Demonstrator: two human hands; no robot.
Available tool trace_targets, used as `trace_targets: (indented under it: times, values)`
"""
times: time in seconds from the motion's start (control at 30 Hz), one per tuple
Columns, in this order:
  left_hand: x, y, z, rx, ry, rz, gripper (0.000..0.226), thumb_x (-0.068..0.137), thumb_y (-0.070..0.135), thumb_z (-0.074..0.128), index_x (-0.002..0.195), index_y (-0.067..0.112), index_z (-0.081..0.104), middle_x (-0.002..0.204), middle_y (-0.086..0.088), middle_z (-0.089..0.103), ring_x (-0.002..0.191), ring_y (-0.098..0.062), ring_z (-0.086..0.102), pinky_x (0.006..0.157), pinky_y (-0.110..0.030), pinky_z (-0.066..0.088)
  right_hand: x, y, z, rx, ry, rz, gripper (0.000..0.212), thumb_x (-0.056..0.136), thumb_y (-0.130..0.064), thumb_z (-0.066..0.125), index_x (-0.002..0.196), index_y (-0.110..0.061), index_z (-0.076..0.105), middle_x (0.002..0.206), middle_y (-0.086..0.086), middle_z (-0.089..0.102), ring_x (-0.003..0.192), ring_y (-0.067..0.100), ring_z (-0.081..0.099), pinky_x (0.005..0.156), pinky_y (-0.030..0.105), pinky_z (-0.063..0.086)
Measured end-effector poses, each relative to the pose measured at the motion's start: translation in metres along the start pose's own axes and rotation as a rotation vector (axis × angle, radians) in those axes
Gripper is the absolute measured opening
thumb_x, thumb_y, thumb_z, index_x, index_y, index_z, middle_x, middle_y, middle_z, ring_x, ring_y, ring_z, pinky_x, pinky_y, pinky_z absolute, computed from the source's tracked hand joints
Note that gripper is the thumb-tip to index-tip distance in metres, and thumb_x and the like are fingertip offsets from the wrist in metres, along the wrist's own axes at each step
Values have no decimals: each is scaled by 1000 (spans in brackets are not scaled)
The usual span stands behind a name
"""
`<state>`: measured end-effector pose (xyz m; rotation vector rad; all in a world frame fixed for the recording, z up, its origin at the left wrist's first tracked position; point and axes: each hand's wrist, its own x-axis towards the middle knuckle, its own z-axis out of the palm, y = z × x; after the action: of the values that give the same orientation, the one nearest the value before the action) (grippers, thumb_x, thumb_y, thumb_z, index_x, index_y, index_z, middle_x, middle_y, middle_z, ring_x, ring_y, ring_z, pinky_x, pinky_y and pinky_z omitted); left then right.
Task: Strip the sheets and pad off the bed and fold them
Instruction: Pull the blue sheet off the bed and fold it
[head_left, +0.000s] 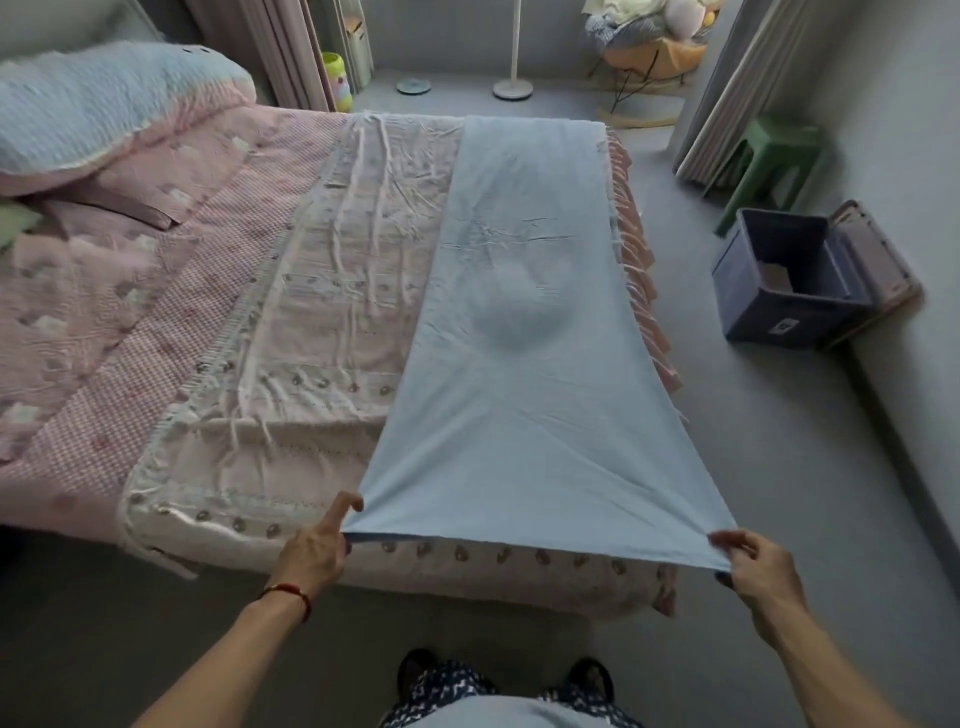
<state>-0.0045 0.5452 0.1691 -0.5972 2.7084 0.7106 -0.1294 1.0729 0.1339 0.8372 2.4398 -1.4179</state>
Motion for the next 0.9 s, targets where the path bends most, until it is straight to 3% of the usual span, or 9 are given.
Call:
trace_targets:
  times: [0.13,0.23,0.4,0.57,0.7,0.8,0.9]
  values:
    - [14,-6,-2,-57,4,46,44,88,4,62,112,41,63,83,-5,68,75,-23,64,74,-33,50,5,-6,-3,-13,17,15,32,100,4,50,90,-14,75,98,8,69,81,24,64,85,53,60]
    - [20,-8,0,-127,54,66,34,82,1,72,109,19,77,83,0,69,78,-17,64,76,-25,47,0,-14,0,31,44,55,26,101,5,48,101,-3,73,100,11,65,77,20,60,77,41,58]
    - [33,-20,-3,-111,31,126,30,76,6,78,102,20,81,89,0,79,77,-12,71,78,-28,57,-4,-18,5,128,81,116,26,101,5,46,110,3,70,104,14,64,75,17,59,66,31,54]
    - [53,-27,-20,-82,-110,157,49,77,1,75,118,27,74,106,4,77,94,-8,72,91,-32,58,4,-35,6,350,-5,207,30,97,8,42,113,1,67,105,14,65,81,20,60,67,29,57]
    - [75,-8,-19,-72,101,74,30,82,4,79,105,24,80,89,-2,79,73,-15,70,63,-27,49,34,-44,-2,540,-217,296,51,73,10,36,113,0,66,106,9,70,93,27,64,83,36,56]
    - [102,11,-11,-215,111,-54,21,85,8,77,100,23,81,89,0,79,78,-14,71,66,-25,53,69,-44,-4,511,-351,263,62,78,26,31,119,-5,65,106,5,77,98,21,72,81,32,62]
    - [140,22,-1,-269,117,-141,12,87,15,75,96,23,79,89,2,76,90,-18,70,79,-31,53,109,-48,6,288,-324,122,41,91,21,49,119,-3,68,101,9,77,80,12,74,67,21,61]
